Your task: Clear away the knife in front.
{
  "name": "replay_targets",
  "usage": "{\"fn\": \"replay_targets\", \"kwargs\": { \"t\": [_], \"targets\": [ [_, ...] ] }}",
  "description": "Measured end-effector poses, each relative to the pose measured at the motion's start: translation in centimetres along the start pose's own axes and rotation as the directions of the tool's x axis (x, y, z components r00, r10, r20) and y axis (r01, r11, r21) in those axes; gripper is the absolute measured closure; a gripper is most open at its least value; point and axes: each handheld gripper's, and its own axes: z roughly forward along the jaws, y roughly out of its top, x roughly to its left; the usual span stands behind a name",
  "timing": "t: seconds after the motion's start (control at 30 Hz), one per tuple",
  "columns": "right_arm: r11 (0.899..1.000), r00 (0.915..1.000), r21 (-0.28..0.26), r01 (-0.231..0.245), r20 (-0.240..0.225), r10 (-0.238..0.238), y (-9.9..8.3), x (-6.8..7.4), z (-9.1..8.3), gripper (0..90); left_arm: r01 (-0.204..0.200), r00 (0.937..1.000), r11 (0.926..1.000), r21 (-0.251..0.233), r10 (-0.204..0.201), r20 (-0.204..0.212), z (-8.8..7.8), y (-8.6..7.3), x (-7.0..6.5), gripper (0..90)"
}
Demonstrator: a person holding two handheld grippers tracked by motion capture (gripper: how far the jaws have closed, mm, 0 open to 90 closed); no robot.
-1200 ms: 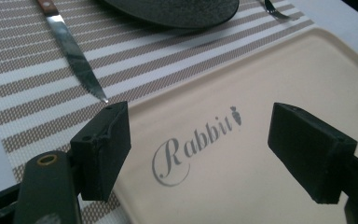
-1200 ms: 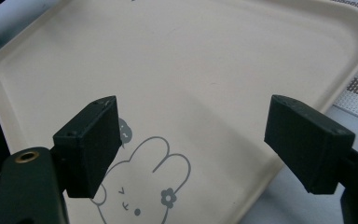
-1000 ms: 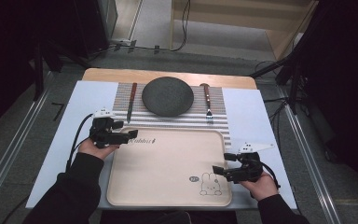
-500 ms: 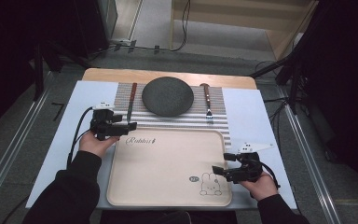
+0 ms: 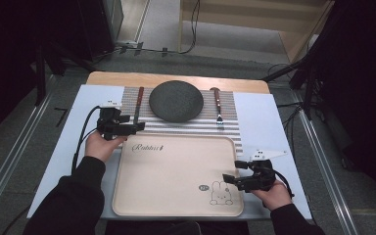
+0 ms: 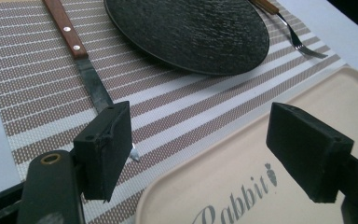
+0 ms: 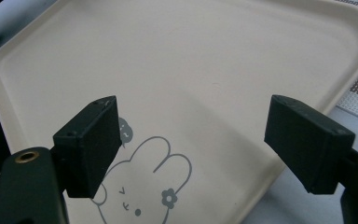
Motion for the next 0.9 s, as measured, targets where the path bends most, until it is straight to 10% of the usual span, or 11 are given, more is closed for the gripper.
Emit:
{"fn": "replay_targets", "kwargs": {
  "t": [0.9],
  "targets": [
    [1.000,0.9999,-0.011,-0.009,0.006,0.009,0.1,-0.2,0.0,16.6,-0.019,0.9996,0.9998,0.010,0.019,-0.019,1.8,3.0,1.4,23.1]
  ]
}}
